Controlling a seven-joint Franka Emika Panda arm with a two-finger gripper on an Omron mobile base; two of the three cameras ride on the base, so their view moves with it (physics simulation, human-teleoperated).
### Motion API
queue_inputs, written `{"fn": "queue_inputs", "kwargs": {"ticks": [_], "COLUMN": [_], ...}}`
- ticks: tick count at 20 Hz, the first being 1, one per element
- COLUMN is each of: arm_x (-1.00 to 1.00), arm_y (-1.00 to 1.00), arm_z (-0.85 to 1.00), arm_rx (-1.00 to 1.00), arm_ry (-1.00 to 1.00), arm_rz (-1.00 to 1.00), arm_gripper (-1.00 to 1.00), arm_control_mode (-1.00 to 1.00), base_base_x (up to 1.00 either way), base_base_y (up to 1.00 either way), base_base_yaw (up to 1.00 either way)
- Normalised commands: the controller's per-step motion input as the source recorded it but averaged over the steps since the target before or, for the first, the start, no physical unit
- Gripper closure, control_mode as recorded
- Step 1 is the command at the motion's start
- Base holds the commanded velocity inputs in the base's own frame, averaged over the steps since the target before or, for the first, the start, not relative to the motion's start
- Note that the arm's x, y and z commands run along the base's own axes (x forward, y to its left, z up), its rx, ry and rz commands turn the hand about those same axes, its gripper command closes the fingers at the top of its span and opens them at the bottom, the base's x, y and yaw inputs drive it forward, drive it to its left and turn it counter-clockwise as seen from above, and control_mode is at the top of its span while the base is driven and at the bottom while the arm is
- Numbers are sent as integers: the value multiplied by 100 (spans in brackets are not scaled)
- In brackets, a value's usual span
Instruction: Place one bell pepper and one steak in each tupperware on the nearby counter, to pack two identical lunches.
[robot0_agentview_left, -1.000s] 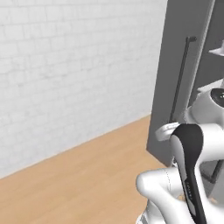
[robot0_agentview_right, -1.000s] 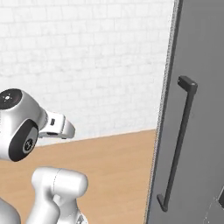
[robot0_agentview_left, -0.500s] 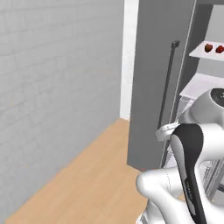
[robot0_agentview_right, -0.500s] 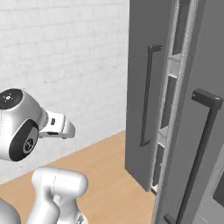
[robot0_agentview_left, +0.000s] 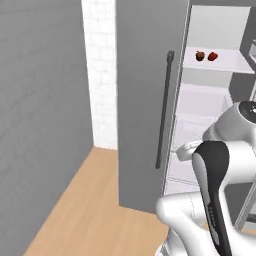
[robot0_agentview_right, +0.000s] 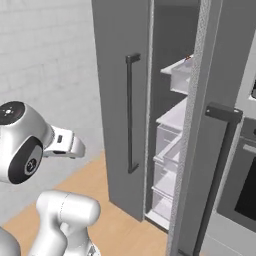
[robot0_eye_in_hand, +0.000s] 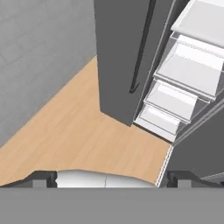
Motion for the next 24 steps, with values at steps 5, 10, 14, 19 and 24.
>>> {"fn": "queue_inputs", "kwargs": {"ticks": [5,10,14,19,24], "arm_x": [0,0,0,0,0], "arm_y": [0,0,0,0,0], "arm_z": [0,0,0,0,0], "arm_rx": [0,0,0,0,0], "arm_ry": [0,0,0,0,0], "arm_rz": [0,0,0,0,0], "arm_gripper": [-100,-100,-100,-100,-100], "arm_control_mode": [100,100,100,100,100], "base_base_x": [54,54,56,54,58], "base_base_y": [2,1,6,10,28], "base_base_yaw": [-42,-35,-32,-32,-28]}}
